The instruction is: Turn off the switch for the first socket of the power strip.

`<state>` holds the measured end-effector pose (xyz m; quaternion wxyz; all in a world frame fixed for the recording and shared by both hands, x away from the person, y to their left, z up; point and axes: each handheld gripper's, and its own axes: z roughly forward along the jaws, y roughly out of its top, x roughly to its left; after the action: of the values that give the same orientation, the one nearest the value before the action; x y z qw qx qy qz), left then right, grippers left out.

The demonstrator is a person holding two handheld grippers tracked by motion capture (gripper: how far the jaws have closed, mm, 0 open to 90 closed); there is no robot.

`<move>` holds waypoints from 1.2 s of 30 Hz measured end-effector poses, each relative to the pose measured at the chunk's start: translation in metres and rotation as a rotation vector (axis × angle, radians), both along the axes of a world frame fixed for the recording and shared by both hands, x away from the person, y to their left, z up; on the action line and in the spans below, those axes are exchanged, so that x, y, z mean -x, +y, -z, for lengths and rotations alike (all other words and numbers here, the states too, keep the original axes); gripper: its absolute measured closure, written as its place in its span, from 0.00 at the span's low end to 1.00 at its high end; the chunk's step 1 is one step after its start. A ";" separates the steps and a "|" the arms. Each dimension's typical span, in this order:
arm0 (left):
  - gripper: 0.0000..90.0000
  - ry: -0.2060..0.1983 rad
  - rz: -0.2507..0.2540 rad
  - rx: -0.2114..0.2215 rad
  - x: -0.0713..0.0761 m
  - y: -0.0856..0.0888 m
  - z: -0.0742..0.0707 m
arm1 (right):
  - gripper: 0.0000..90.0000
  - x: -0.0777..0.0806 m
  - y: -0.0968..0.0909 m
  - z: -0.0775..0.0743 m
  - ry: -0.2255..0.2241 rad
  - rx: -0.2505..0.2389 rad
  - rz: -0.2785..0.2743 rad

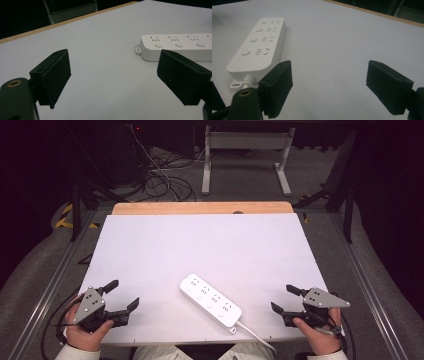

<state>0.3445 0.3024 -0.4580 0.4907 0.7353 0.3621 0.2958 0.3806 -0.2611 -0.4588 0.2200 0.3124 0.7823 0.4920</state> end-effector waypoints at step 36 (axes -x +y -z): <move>0.13 -0.015 -0.005 -0.024 0.002 0.000 -0.002 | 0.28 -0.022 0.071 -0.031 -0.010 0.016 -0.192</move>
<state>0.3428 0.3026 -0.4558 0.4837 0.7381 0.3563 0.3071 0.4027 -0.1901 -0.4281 0.1785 0.2318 0.8114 0.5060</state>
